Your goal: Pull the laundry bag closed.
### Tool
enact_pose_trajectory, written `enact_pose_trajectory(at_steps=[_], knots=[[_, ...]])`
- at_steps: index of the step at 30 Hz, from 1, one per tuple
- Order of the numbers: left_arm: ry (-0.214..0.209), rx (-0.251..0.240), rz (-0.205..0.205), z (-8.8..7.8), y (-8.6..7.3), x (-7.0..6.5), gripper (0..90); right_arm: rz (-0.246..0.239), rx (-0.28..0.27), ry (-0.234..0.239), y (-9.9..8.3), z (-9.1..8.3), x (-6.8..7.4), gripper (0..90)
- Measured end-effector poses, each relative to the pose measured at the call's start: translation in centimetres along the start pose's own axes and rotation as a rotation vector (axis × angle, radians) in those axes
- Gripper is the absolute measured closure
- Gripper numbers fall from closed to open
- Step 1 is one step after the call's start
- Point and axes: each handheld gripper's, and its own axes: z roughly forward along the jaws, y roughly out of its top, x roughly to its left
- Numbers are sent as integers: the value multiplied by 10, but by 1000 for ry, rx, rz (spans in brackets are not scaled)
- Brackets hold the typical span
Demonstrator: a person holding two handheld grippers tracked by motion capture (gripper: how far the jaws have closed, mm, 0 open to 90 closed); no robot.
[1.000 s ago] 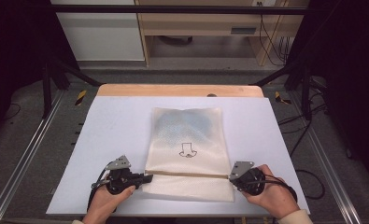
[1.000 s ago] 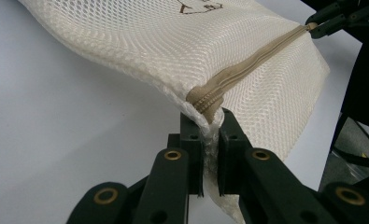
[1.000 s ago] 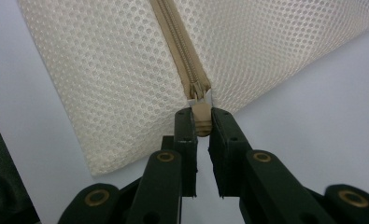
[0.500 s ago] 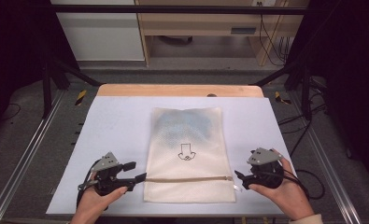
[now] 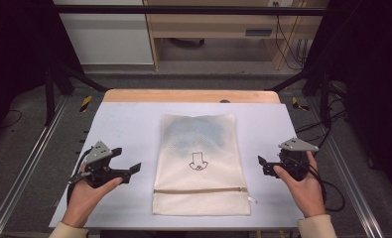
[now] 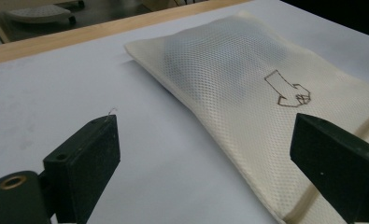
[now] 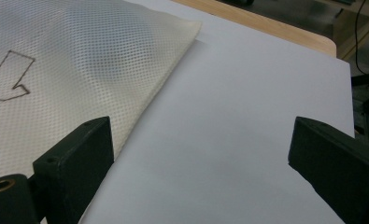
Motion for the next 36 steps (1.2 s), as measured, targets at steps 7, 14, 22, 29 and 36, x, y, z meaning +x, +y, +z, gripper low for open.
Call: enact_pose_trajectory(at_steps=[7,14,22,29,36], knots=[[53,16,6,7,-4,23,56,78,11,-28,-6,20,-12,81],[85,54,7,16,-21,39,41,98,26,-58,-12,31,-15,82],[116,75,-30,16,-36,57,40,142,31,-84,-26,35,-22,86],[146,60,-55,9,-42,69,41,163,30,-97,-33,38,-24,85],[176,95,-44,13,-50,76,43,149,38,-101,-39,41,-24,83]])
